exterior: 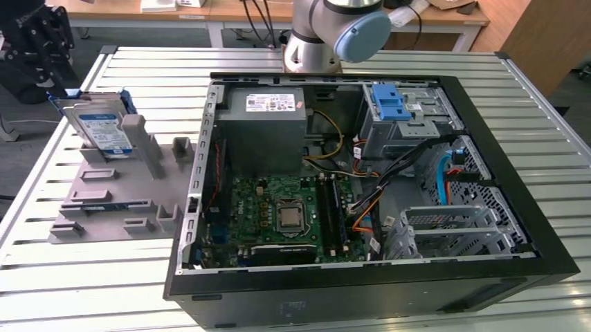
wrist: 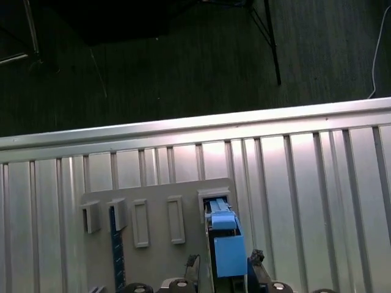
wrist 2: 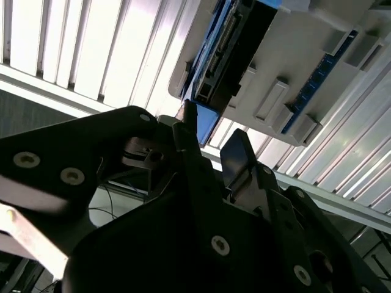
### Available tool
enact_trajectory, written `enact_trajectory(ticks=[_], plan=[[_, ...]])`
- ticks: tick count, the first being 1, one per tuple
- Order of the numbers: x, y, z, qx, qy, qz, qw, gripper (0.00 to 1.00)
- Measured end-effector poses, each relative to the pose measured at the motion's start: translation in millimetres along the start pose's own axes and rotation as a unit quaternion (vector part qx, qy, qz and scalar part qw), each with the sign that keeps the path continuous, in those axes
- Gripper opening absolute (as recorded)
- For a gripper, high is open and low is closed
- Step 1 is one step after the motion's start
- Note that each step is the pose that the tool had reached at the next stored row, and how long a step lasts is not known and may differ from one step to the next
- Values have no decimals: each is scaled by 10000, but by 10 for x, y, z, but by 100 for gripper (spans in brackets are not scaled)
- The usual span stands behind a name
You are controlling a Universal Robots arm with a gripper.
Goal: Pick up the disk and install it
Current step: 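Pick up the disk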
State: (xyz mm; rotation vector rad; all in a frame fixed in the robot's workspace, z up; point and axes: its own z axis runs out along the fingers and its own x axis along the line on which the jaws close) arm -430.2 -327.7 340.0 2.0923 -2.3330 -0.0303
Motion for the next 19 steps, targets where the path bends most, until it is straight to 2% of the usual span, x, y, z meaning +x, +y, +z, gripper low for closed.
enact_trajectory(ticks=[3,7,19], plan=[[0,3,16,0,1,-122,9999,43],[1,31,35,22,-1,-124,9999,43],[-6,48,77,32,-1,-124,9999,43]])
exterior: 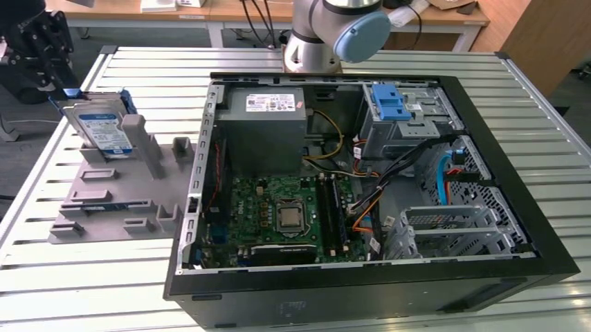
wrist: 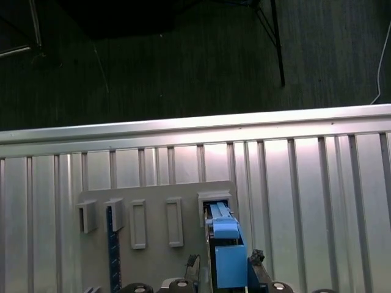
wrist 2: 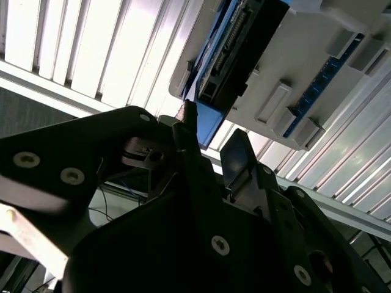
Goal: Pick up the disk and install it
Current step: 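Pick up the disk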
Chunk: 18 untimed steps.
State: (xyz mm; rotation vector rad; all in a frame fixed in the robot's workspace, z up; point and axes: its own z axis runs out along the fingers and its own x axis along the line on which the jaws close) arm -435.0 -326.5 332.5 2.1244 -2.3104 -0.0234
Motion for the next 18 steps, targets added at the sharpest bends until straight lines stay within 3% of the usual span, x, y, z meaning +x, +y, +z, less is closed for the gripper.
enact_trajectory(ticks=[4,5,13,18], plan=[[0,3,22,7,-1,0,10000,44],[0,4,28,7,0,0,10000,51],[2,15,111,13,-1,-1,10000,51],[2,15,118,14,-1,-1,10000,51]])
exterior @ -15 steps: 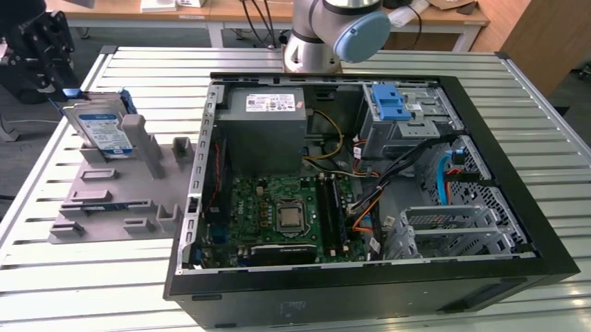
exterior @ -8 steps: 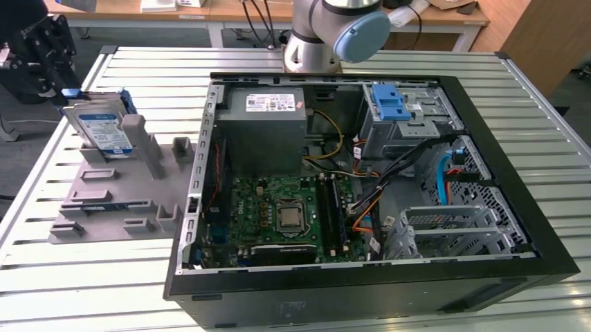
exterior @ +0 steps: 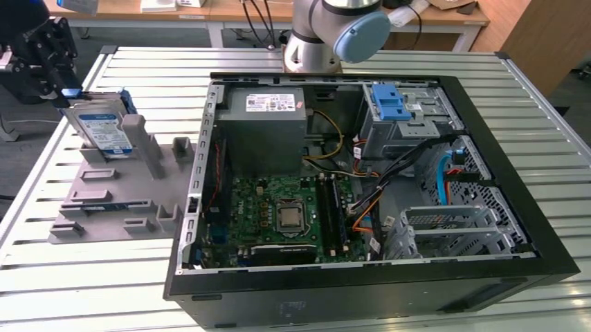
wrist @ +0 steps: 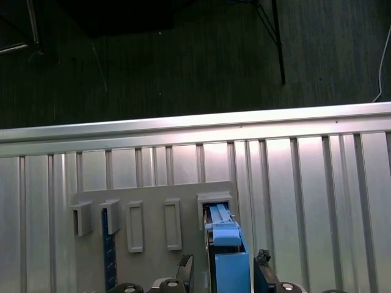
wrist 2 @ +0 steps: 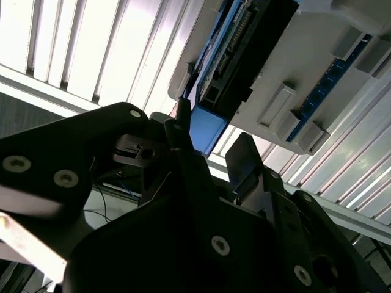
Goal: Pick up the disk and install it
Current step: 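Pick up the disk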
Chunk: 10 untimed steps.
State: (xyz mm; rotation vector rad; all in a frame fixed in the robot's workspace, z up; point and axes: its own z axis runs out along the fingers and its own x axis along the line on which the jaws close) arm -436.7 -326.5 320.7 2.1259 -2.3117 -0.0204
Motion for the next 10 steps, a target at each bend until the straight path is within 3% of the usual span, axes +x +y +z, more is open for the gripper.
enact_trajectory(ticks=[10], plan=[[1,-1,82,0,-1,-15,10000,51]])
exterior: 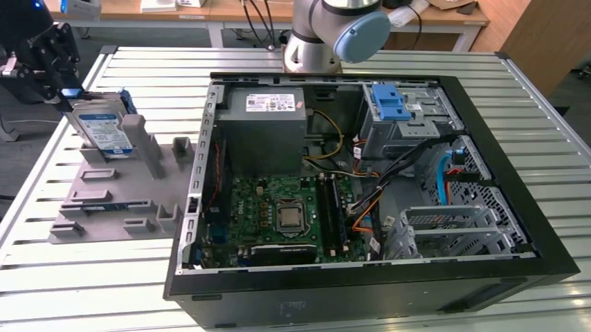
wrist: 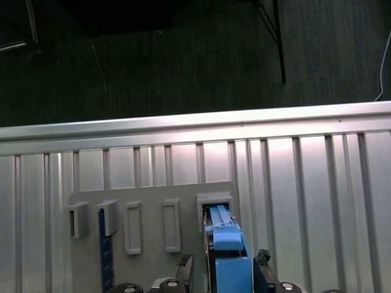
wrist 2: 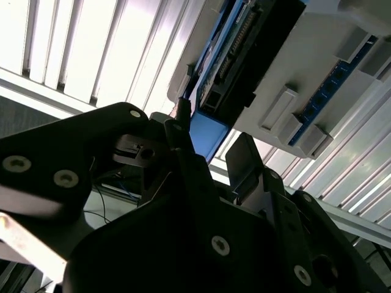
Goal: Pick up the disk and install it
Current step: 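Pick up the disk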
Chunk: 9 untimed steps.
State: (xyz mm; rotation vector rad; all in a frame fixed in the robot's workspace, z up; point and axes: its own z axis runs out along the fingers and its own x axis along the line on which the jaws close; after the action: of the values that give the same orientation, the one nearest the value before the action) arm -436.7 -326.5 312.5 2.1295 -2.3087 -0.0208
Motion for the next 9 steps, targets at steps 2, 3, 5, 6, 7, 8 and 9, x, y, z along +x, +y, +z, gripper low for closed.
enact_trajectory(ticks=[2,3,5,6,7,8,9], plan=[[0,0,7,-1,1,0,10000,51],[0,0,7,0,0,0,10000,51],[0,0,8,-1,1,0,10000,51],[0,0,16,2,-1,0,10000,51],[0,0,27,2,-1,0,10000,51],[1,1,42,2,-1,-2,10000,51],[1,4,58,6,-1,-5,10000,51]])
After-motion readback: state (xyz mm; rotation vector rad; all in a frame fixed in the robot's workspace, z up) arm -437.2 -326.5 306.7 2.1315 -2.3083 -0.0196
